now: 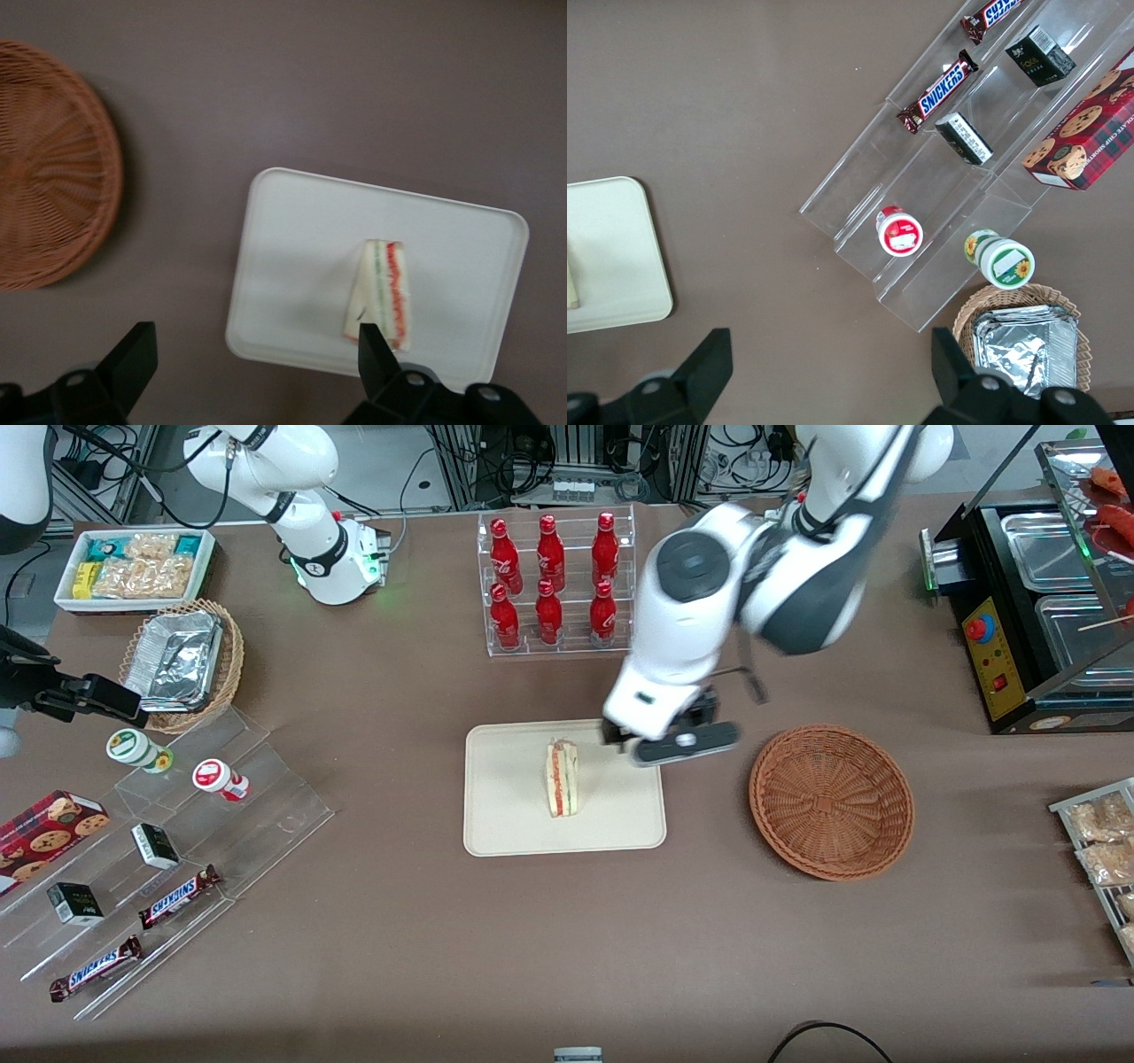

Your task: Place sandwich from basket to tray

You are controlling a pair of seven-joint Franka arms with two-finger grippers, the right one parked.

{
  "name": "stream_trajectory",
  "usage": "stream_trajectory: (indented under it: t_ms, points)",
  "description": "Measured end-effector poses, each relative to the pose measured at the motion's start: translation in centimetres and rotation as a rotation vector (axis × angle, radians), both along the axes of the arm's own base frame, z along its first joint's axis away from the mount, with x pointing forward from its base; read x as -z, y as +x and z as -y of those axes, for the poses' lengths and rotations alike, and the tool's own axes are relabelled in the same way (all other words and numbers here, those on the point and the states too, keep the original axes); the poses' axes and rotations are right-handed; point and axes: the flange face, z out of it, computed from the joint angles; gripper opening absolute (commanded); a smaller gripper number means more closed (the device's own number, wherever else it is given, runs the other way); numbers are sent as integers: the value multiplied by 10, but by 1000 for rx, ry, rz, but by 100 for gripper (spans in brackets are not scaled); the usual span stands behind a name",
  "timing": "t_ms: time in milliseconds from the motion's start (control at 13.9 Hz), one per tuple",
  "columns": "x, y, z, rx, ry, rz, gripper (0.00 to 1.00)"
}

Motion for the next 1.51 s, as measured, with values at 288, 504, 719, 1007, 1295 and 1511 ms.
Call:
stream_trajectory:
  t_ms: [288, 504, 719, 1007, 1295, 1511]
  points:
    - [-37, 23, -97, -5, 37, -44, 100]
    - [-46, 36, -169, 62, 49, -76, 100]
    - [-55, 38, -227, 142, 48, -82, 100]
    - [-67, 35, -291, 228, 17, -103, 100]
    - [-79, 28, -342, 318, 10, -105, 100]
    - [-87, 16, -352, 338, 13, -97, 100]
